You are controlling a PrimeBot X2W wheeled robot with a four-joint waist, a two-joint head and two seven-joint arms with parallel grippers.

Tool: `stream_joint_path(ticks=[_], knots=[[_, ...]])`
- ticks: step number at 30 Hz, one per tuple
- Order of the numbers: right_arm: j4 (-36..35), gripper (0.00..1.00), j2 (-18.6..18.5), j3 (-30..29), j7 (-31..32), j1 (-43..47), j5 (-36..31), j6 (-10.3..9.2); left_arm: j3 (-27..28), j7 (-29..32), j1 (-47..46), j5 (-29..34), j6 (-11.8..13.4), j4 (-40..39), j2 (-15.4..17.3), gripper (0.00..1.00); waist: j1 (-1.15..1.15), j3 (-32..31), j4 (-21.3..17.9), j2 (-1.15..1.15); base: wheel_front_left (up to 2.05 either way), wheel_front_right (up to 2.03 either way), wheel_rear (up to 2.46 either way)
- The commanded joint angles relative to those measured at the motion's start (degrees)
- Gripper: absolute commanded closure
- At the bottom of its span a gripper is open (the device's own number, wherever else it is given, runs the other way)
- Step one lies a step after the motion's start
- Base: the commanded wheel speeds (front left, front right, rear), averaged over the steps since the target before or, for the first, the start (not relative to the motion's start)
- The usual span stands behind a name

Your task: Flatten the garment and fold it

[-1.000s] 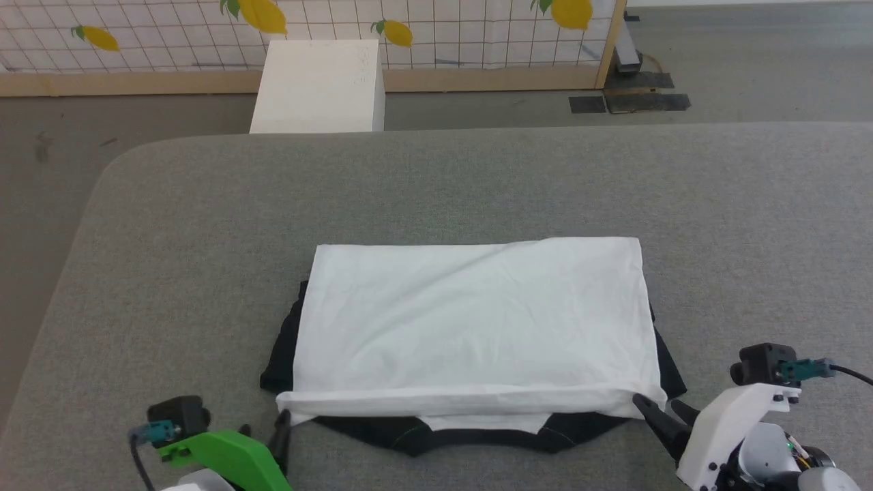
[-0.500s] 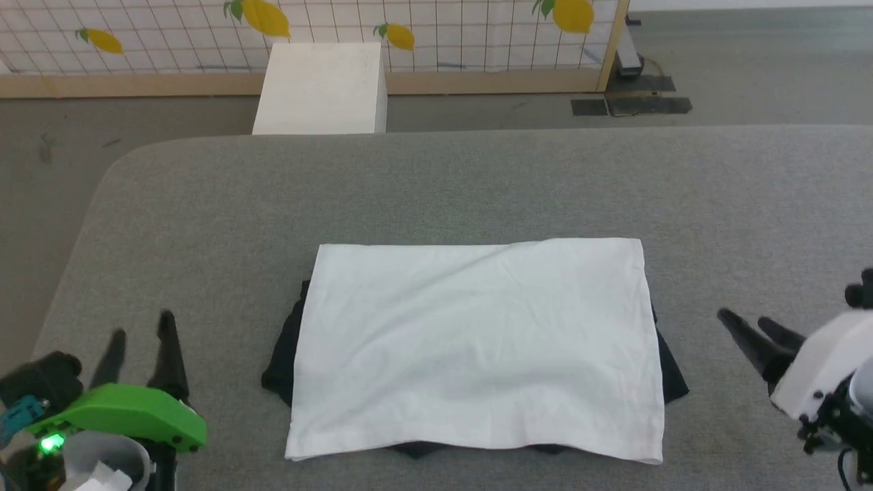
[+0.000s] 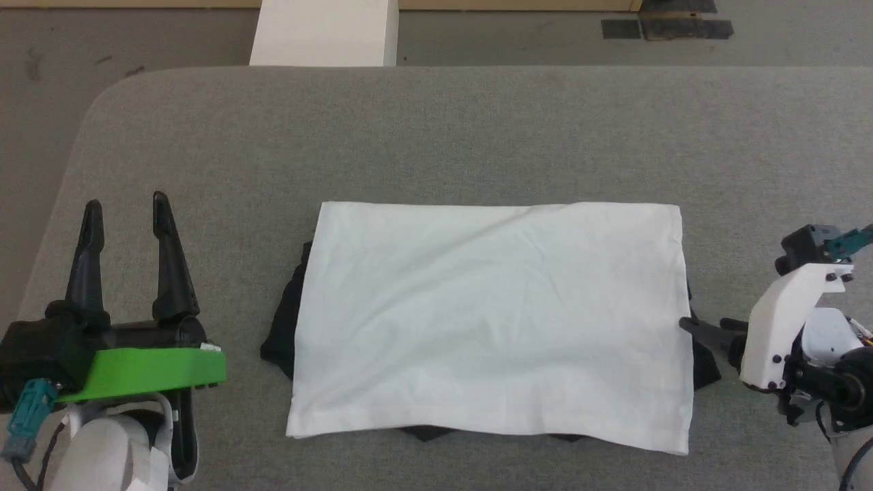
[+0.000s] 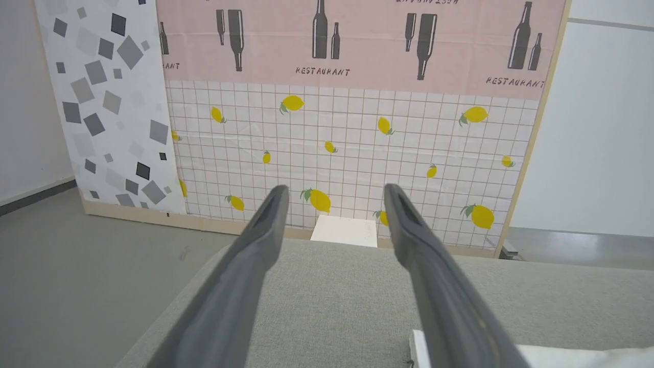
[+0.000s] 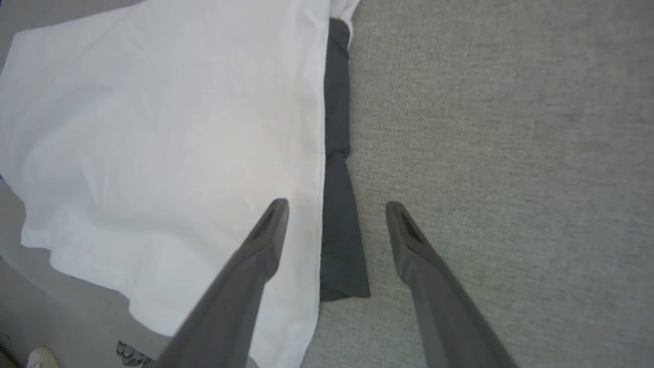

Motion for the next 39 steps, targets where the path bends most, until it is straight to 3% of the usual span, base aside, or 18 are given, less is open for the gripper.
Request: stream_joint_path(ticks=[1, 8, 19, 20, 21, 22, 31, 39], knots=[[1.16, 0.0, -0.25, 1.0, -0.01, -1.03, 0.44, -0.08, 0.77, -0.25, -0.18, 1.14, -1.1, -0.14, -1.04, 0.0, 0.0, 2.1, 1.5, 0.0, 0.0, 0.0, 0.0], [6.0, 0.0, 0.18, 6.64, -1.54, -3.32, 2.42, -0.08, 3.78, -0.26, 0.22, 4.25, -5.61, 1.41, -5.49, 0.0, 0.0, 3.65, 2.08, 0.0, 0.0, 0.0, 0.0], [10.89, 0.0, -0.36, 13.79, -5.07, -6.61, 5.48, -0.08, 6.2, -0.27, -0.65, 6.73, -10.41, 4.06, -10.19, 0.0, 0.0, 4.12, 2.4, 0.0, 0.0, 0.0, 0.0], [11.36, 0.6, -0.6, 14.02, -5.32, -6.73, 5.61, -0.08, 6.41, -0.27, -0.58, 6.98, -10.78, 4.34, -10.55, 0.0, 0.0, 4.02, 2.41, 0.0, 0.0, 0.0, 0.0], [11.68, 0.91, -0.9, 14.14, -5.61, -6.82, 5.68, -0.08, 6.6, -0.27, -0.53, 7.2, -11.05, 4.49, -10.82, 0.0, 0.0, 3.96, 2.41, 0.0, 0.0, 0.0, 0.0], [12.25, 1.0, -1.22, 13.93, -5.87, -6.86, 5.9, -0.08, 6.84, -0.27, -0.47, 7.44, -11.36, 4.69, -11.14, 0.0, 0.0, 3.87, 2.39, 0.0, 0.0, 0.0, 0.0], [14.33, 1.0, -5.57, 9.78, -7.84, -7.03, 5.03, -0.08, 8.4, -0.27, 0.03, 9.07, -13.28, 6.1, -13.01, 0.0, 0.0, 2.72, 1.78, 0.0, 0.0, 0.0, 0.0], [16.29, 1.0, -10.39, 0.43, -6.45, -6.88, -1.09, -0.08, 8.98, -0.27, 0.34, 10.09, -14.39, 7.58, -13.86, 0.0, 0.0, 2.14, 0.97, 0.0, 0.0, 0.0, 0.0]])
